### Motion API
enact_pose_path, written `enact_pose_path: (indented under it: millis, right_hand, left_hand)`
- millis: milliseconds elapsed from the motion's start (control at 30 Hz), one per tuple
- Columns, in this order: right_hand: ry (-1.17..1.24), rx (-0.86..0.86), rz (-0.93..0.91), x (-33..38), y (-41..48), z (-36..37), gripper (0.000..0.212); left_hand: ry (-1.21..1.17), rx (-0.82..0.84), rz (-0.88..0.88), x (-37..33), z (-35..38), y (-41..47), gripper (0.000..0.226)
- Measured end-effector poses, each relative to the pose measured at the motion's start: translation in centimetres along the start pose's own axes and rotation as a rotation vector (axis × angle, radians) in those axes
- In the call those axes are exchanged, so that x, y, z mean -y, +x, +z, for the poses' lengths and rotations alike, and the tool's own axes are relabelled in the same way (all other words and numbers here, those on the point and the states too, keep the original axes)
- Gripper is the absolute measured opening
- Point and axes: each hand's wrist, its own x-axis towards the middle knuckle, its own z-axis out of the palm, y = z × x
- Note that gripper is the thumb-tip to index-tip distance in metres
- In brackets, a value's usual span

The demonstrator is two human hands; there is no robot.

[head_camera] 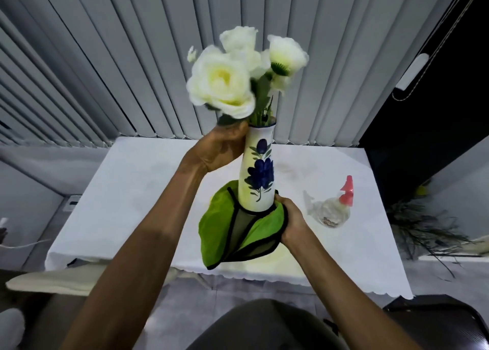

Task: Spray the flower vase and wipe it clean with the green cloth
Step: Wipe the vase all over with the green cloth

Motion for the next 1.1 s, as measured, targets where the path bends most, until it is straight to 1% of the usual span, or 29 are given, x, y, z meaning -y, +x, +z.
enact_pose_path:
  millis: [67,133,200,267,300,333,367,433,467,533,567,600,633,700,733,767,800,900,967,1033,1100]
  right_hand:
    - [-0.027,-0.001,-0.004,-0.1,-0.1,0.5,0.029]
    - [-0.032,-0.010,0.011,-0.1,0.2,0.9,0.026]
    - [-0.042,-0.017,0.025,-0.1,0.2,1.0,0.031]
    - [-0.030,-0.045,0.015,-0.1,0.1,1.1,0.039]
    - [-0.007,-0.088,0.000,0.0,0.1,1.2,0.038]
    - [0.019,-0.146,-0.056,-0.1,0.4,1.3,0.035]
    - [0.035,-0.218,-0.160,-0.1,0.7,1.4,0.033]
    - [-0.025,-0.380,-0.476,0.2,0.6,1.6,0.031]
    - [-0.074,-0.409,-0.657,0.5,0.3,2.0,0.032]
    - [-0.213,-0.361,-0.969,1.0,-0.9,3.3,0.039]
    - [-0.308,-0.286,-1.084,1.1,-1.2,3.9,0.040]
    - [-0.435,-0.175,-1.166,1.2,-1.2,4.5,0.040]
    - [-0.626,-0.075,-1.239,1.2,-0.8,4.8,0.046]
    - [-1.090,0.005,-1.386,1.5,1.4,4.8,0.081]
    - [-1.229,-0.008,-1.450,1.9,2.6,4.3,0.090]
    - [-1.283,-0.028,-1.497,2.2,3.5,3.9,0.089]
    - [-1.282,-0.039,-1.515,2.3,4.2,3.5,0.084]
    - [-1.220,0.051,-1.488,1.9,5.1,2.9,0.073]
    - [-1.267,0.112,-1.542,1.6,5.0,2.8,0.065]
    - [-1.359,0.174,-1.660,1.6,5.1,2.6,0.058]
    - [-1.381,0.224,-1.729,1.6,5.2,2.5,0.053]
  left_hand:
    - [0.019,0.025,0.005,0.4,-0.2,0.3,0.050]
    - [0.007,0.002,0.009,0.9,-0.4,0.6,0.057]
    - [0.003,-0.031,0.024,1.3,-0.8,0.8,0.064]
    - [0.005,-0.053,0.037,1.6,-1.2,0.8,0.072]
    - [0.007,-0.076,0.043,1.8,-1.2,0.8,0.078]
    - [0.015,-0.106,0.049,1.9,-1.4,0.8,0.081]
    - [0.029,-0.133,0.061,1.9,-1.6,0.7,0.080]
    - [0.069,-0.176,0.081,1.8,-1.8,0.7,0.068]
    - [0.097,-0.195,0.086,1.8,-2.0,0.8,0.059]
    - [0.146,-0.226,0.095,1.8,-1.8,0.9,0.029]
    - [0.152,-0.224,0.097,1.9,-1.6,0.9,0.018]
    - [0.141,-0.227,0.087,2.0,-1.4,1.0,0.016]
    - [0.108,-0.238,0.058,2.2,-1.2,1.0,0.019]
    - [0.036,-0.285,0.022,2.1,-0.7,0.8,0.030]
    - [0.021,-0.287,0.019,2.2,-0.5,0.7,0.030]
    - [0.021,-0.274,0.030,2.2,-0.3,0.7,0.025]
    - [0.019,-0.273,0.049,2.3,-0.2,0.7,0.022]
    - [-0.017,-0.277,0.066,2.5,-0.4,0.5,0.018]
    - [-0.043,-0.294,0.050,2.4,-0.8,0.5,0.017]
    - [-0.009,-0.333,0.048,1.8,-1.0,0.7,0.025]
    - [0.045,-0.370,0.054,1.4,-1.1,0.9,0.034]
